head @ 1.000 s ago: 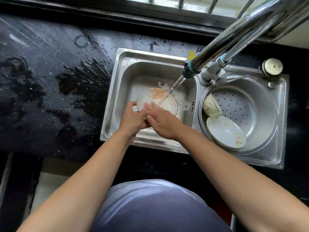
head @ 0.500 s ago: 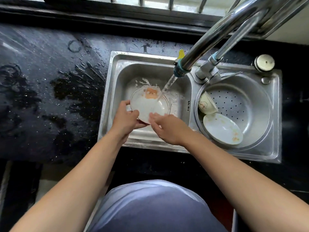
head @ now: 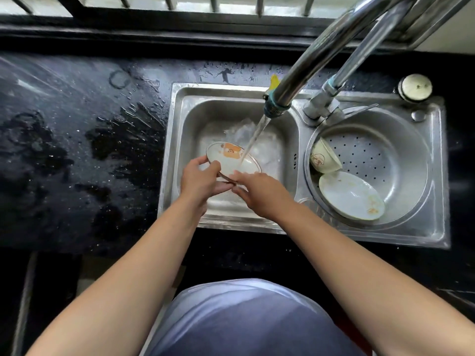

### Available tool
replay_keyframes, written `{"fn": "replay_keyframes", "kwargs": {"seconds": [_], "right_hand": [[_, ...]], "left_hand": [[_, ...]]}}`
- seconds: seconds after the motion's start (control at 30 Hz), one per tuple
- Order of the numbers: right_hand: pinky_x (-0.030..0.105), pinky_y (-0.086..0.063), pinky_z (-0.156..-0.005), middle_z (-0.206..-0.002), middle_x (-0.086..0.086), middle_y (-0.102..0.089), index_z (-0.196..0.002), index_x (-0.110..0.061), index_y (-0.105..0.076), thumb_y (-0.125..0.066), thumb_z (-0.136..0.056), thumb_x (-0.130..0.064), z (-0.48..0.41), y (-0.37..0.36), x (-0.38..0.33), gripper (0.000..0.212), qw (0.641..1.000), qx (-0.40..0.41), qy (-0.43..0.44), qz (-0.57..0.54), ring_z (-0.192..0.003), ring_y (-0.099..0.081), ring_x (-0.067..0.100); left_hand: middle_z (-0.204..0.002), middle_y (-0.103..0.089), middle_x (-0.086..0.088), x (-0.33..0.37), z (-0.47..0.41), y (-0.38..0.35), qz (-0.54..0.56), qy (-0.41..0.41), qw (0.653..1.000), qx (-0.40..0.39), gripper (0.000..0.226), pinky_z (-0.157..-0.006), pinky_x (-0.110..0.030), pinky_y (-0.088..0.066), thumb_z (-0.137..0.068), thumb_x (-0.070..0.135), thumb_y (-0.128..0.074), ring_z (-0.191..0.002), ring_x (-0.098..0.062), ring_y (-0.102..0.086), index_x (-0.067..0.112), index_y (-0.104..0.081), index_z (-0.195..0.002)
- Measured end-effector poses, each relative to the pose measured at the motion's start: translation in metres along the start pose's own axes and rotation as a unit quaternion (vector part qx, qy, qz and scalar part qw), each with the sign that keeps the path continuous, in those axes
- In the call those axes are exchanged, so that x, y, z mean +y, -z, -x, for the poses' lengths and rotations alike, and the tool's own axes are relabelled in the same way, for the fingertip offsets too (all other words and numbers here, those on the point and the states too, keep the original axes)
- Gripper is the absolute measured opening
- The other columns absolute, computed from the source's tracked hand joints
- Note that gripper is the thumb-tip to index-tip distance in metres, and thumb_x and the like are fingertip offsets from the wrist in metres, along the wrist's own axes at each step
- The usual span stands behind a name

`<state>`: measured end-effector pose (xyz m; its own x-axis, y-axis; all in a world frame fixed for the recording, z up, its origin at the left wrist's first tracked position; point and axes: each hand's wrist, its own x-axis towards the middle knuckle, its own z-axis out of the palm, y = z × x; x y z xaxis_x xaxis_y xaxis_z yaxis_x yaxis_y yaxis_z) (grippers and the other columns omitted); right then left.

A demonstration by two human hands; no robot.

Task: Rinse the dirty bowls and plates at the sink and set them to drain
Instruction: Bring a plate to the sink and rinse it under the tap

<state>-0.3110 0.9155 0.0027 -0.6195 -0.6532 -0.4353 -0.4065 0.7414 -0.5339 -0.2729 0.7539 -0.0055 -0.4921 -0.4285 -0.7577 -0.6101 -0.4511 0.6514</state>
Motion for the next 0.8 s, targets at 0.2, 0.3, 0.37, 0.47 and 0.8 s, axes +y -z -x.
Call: {"fn": "replay_keyframes", "kwargs": {"seconds": [0.2, 0.3, 0.37, 0.47, 0.8], "right_hand": [[0.034, -0.030, -0.061, -0.072, 0.009, -0.067, -0.086, -0.015, -0.069, -0.057, -0.100, -0.024, -0.014, -0.004, 0.007, 0.020, 0.982, 0.111, -0.057, -0.142, -0.072, -0.056, 0.033], [0.024, -0.030, -0.052, -0.058, -0.006, -0.052, -0.066, -0.019, -0.057, -0.058, -0.099, -0.024, -0.018, -0.007, 0.010, 0.033, 0.968, 0.106, -0.106, -0.202, -0.060, -0.047, 0.017], [0.016, -0.030, -0.049, -0.055, -0.010, -0.051, -0.062, -0.022, -0.055, -0.059, -0.098, -0.025, -0.022, -0.012, 0.007, 0.036, 0.958, 0.102, -0.133, -0.234, -0.055, -0.046, 0.008], [0.032, -0.034, -0.058, -0.058, -0.001, -0.052, -0.060, -0.017, -0.054, -0.062, -0.096, -0.026, -0.027, -0.025, 0.004, 0.038, 0.914, 0.098, -0.217, -0.330, -0.061, -0.046, 0.020], [0.042, -0.064, -0.072, -0.091, 0.020, -0.067, -0.104, 0.004, -0.058, -0.053, -0.102, 0.003, -0.031, -0.033, -0.016, 0.006, 0.505, 0.131, -0.381, -0.764, -0.074, -0.070, 0.029]], "left_hand": [[-0.106, -0.080, -0.012, -0.007, -0.003, 0.007, -0.035, -0.006, 0.999, -0.037, 0.037, -0.065, -0.032, -0.063, -0.101, 0.039, -0.060, -0.082, -0.030, -0.081, 0.018, -0.058, -0.131], [-0.114, -0.075, -0.008, -0.025, -0.001, 0.005, -0.043, 0.080, 0.995, -0.044, 0.041, -0.069, -0.037, -0.060, -0.104, 0.038, -0.050, -0.088, -0.028, -0.080, 0.015, -0.056, -0.136], [-0.127, -0.064, -0.019, -0.042, 0.004, -0.002, -0.007, 0.171, 0.984, -0.058, 0.038, -0.069, -0.044, -0.060, -0.106, 0.036, -0.048, -0.098, -0.035, -0.072, 0.008, -0.051, -0.131], [-0.136, -0.051, -0.031, -0.062, 0.011, -0.015, 0.083, 0.281, 0.951, -0.096, 0.037, -0.090, -0.055, -0.057, -0.108, 0.038, -0.045, -0.110, -0.045, -0.063, 0.002, -0.050, -0.115], [-0.112, -0.064, -0.025, -0.053, -0.007, -0.016, 0.371, 0.224, 0.900, -0.045, 0.027, -0.067, -0.037, -0.058, -0.112, 0.013, -0.039, -0.086, -0.033, -0.066, 0.000, -0.050, -0.133]]}}
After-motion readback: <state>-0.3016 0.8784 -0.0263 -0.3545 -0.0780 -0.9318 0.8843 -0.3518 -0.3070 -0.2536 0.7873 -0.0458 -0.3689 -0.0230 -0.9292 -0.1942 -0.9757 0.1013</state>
